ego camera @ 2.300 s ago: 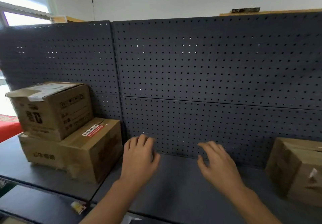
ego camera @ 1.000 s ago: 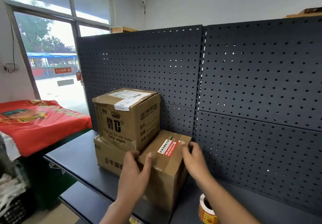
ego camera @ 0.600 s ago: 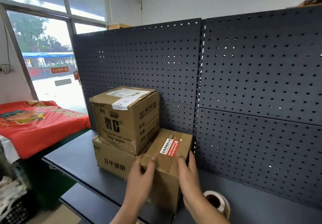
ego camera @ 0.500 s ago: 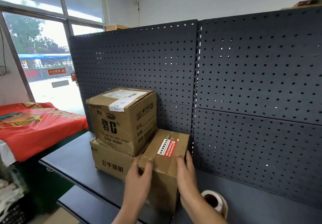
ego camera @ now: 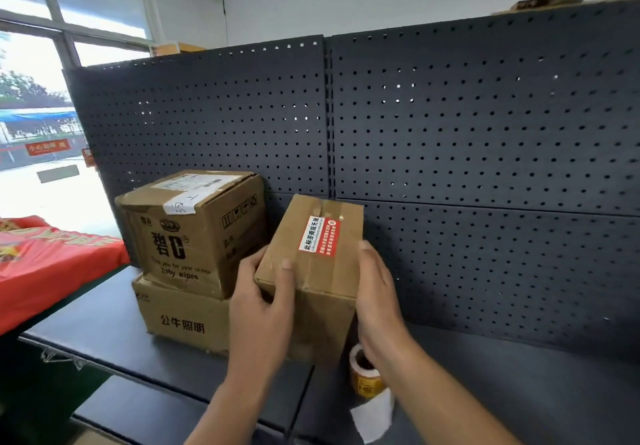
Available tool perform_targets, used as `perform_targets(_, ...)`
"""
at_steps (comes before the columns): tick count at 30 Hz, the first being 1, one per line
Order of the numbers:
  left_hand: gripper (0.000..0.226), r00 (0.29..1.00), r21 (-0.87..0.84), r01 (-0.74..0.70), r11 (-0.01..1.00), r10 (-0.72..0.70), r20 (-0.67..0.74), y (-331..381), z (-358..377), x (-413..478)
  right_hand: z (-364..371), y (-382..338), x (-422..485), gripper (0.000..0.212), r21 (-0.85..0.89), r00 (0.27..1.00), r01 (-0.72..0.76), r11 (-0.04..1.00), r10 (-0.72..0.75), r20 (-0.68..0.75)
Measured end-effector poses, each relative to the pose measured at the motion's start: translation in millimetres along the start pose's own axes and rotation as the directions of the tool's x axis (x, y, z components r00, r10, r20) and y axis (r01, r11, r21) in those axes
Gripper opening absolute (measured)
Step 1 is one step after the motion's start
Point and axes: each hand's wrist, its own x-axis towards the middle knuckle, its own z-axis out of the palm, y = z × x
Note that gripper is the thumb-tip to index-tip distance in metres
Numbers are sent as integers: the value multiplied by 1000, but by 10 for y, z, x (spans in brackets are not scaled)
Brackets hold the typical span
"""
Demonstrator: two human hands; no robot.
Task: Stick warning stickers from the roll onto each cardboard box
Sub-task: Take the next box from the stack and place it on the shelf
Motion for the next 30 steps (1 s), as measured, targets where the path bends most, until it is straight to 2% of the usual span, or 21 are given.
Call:
perform_targets(3, 31, 999, -62, -17, 998, 19, 32, 113, 201, -104, -258, -219, -96, 32, -11, 998, 33, 999, -33, -55)
perform_targets(6, 32, 997, -132, -6, 991, 16, 73, 217, 448, -248, -591, -403, -180, 21, -47, 995, 60, 997, -64, -73)
perform_targets(9, 26, 990, -204, 31, 979, -3, 138, 352, 736, -444, -953, -602, -284, 24, -127, 991, 87, 988, -99, -92)
perform_targets(14, 36, 957, -289, 152, 945, -68, 282, 499, 1254, -795, -1593, -803, -464, 33, -218, 979, 51, 975, -92, -184)
perform_targets(23, 38, 863, -243, 291, 925, -144, 484, 428, 2085, -1284, -2553, -802, -737, 22, -323, 951, -45, 945, -59, -303)
perform_targets(27, 28, 840, -224, 327, 918, -174, 515, 392, 2307, -1445, -2835, -707, -729, 23, -326, 942, -107, 939, -10, -337)
perform_targets(30, 33, 836, -214, 336, 917, -185, 517, 359, 2424, -1514, -3000, -650, -707, 22, -326, 940, -126, 937, 7, -341)
